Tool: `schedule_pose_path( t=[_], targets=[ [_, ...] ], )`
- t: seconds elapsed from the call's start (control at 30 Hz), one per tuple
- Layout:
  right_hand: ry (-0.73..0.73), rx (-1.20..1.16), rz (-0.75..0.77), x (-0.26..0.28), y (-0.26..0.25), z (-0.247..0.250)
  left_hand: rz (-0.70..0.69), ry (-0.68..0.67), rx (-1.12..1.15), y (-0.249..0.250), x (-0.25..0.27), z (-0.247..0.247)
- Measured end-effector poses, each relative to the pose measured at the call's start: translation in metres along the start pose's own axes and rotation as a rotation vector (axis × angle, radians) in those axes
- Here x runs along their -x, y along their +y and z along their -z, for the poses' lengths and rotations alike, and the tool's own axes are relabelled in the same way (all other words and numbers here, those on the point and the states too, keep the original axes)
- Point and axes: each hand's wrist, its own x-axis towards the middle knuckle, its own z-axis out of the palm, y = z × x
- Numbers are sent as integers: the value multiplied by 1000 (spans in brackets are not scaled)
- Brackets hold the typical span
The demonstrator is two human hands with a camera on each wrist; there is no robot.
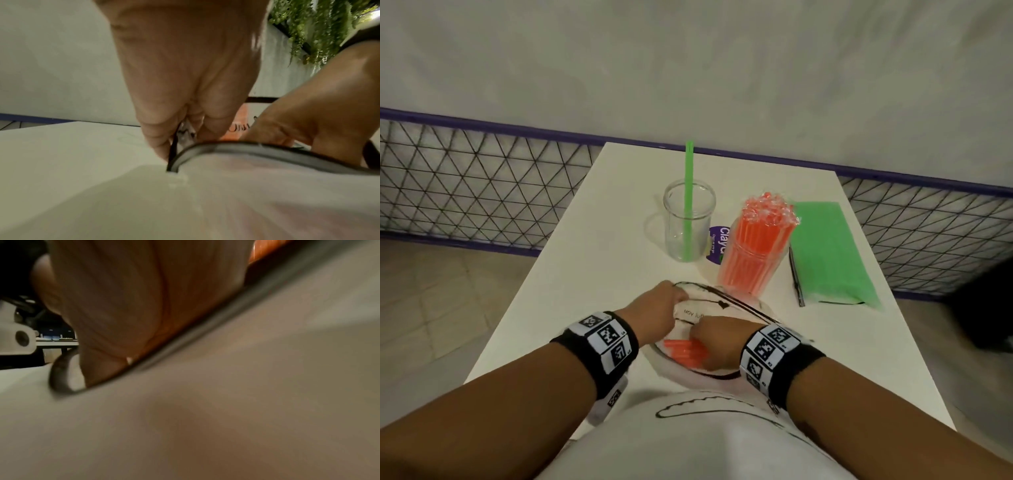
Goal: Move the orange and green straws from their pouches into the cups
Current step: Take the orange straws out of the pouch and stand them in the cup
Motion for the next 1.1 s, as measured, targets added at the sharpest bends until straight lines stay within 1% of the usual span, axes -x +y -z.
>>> schedule_pose_path(
  t=[0.03, 0.1, 0.2, 0.4, 0.53, 0.6, 0.7, 0.73, 0.87, 0.9, 1.1],
  targets=[
    [12, -5, -18, -2, 1, -4, -39, 54, 71, 0, -2, 0],
    [29, -20, -52, -2, 4, -9, -115, 105, 120, 0, -5, 0],
    [75, -30, -67, -1, 9, -11, -176, 105, 41, -3, -6, -5],
    [81, -258, -144, 4, 24, -6, -100, 32, 23, -17, 4, -7],
    [63, -369, -212, 7, 32, -7, -20, -109, -52, -26, 8, -11],
    [45, -407, -220, 9, 32, -6, 35, -167, 3, -29, 8, -13],
    [42, -478, -220, 13, 32, -3, 99, -205, 155, -27, 6, -13],
    [42, -506, -228, 13, 33, -2, 104, -202, 183, -25, 7, -12],
    [44, -631, -267, 12, 35, 3, 34, -63, 383, -16, 8, -9],
    [40, -663, -268, 12, 35, 3, 26, -47, 404, -14, 7, -8],
    [30, -763, -235, 7, 40, -3, 52, -40, 300, -10, 9, -4]
  ],
)
